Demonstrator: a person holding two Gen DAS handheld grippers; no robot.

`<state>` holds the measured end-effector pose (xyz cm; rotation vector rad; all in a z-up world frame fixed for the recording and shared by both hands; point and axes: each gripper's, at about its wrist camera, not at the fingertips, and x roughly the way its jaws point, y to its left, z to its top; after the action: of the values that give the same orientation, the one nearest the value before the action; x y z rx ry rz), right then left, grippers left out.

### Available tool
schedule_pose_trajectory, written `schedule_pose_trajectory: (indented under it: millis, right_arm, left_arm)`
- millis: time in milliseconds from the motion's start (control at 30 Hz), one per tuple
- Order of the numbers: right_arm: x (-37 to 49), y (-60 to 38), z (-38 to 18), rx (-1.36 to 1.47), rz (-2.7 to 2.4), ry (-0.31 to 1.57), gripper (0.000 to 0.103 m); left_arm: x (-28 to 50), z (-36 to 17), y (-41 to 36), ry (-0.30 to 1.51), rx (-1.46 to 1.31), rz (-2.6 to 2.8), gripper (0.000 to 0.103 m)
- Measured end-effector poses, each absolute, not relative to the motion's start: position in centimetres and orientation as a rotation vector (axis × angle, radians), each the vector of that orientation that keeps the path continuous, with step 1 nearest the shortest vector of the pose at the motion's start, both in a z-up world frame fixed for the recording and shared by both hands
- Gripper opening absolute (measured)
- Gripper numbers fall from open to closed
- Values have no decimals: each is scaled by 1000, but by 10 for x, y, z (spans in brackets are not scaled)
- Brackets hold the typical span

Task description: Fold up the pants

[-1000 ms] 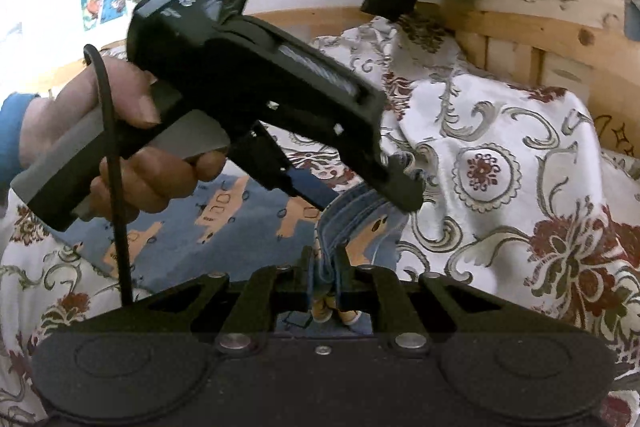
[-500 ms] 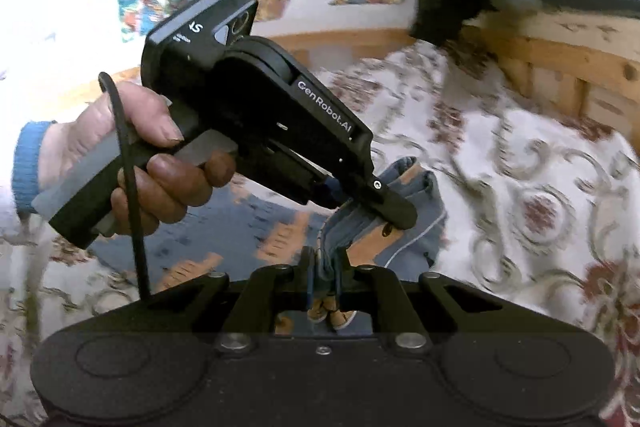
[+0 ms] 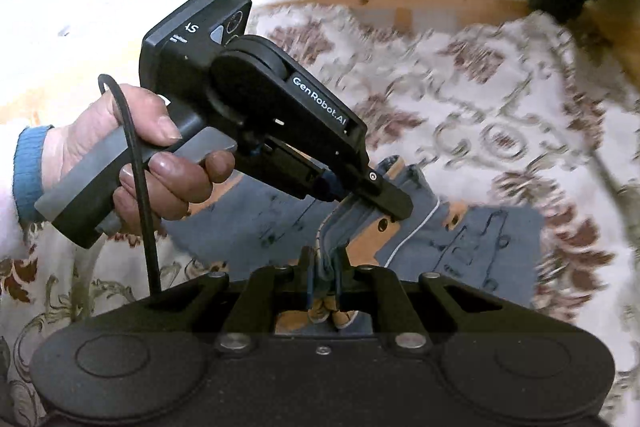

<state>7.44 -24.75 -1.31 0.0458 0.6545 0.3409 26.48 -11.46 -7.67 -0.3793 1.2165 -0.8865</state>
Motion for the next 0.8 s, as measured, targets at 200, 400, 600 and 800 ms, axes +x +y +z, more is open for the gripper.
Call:
schedule_pose_trajectory:
  millis: [200,400,600,800]
  right_arm:
    - [81,-234,-31,22,355,705,20]
    - [65,-224,-33,-77,376,674,46]
    - [62,-207,-39,-220,365,669,50]
    - [65,-202,-44,-251,327,675,40]
  left_arm:
    - [264,-101,-97,1195,-456,-882,44]
    - [261,-107,-88,1176,-510,-887,44]
    - [264,-110,-85,1206,-533,-827,32]
    - [261,-110,-86,1200,-510,-798,21]
